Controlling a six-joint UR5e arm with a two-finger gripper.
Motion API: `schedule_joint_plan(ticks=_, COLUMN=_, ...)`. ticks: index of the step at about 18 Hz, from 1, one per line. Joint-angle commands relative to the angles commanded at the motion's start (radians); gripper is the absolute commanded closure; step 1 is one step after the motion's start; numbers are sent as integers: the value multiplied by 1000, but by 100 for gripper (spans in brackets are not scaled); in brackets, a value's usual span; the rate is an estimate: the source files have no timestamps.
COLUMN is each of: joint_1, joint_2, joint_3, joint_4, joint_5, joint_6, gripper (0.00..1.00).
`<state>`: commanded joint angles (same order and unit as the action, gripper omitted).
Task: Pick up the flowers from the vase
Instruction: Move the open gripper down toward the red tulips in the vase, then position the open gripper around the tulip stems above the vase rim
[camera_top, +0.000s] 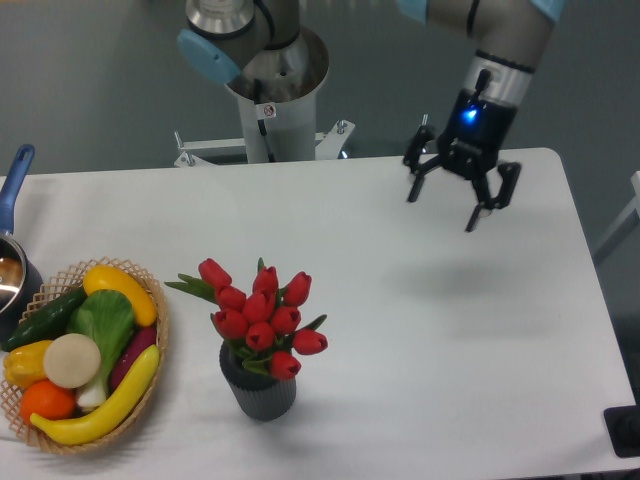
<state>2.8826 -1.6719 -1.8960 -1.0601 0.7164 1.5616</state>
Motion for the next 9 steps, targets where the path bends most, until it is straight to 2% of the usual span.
schedule_joint_plan(ticks=3, joint_1=-63, joint_2=-52, joint_3=-5, joint_4=43, joint_5=-12, joint_6=2, gripper=0)
schedule_joint_plan(ticks=6, joint_1=-95, joint_2=-55, joint_3=-23, joint_4=54, joint_5=-21, joint_6=8, gripper=0)
schedule_joint_plan(ticks=9, joint_1=-134, joint_2=-66, joint_3=-23, joint_4=57, joint_5=-80, joint_6=2, gripper=0)
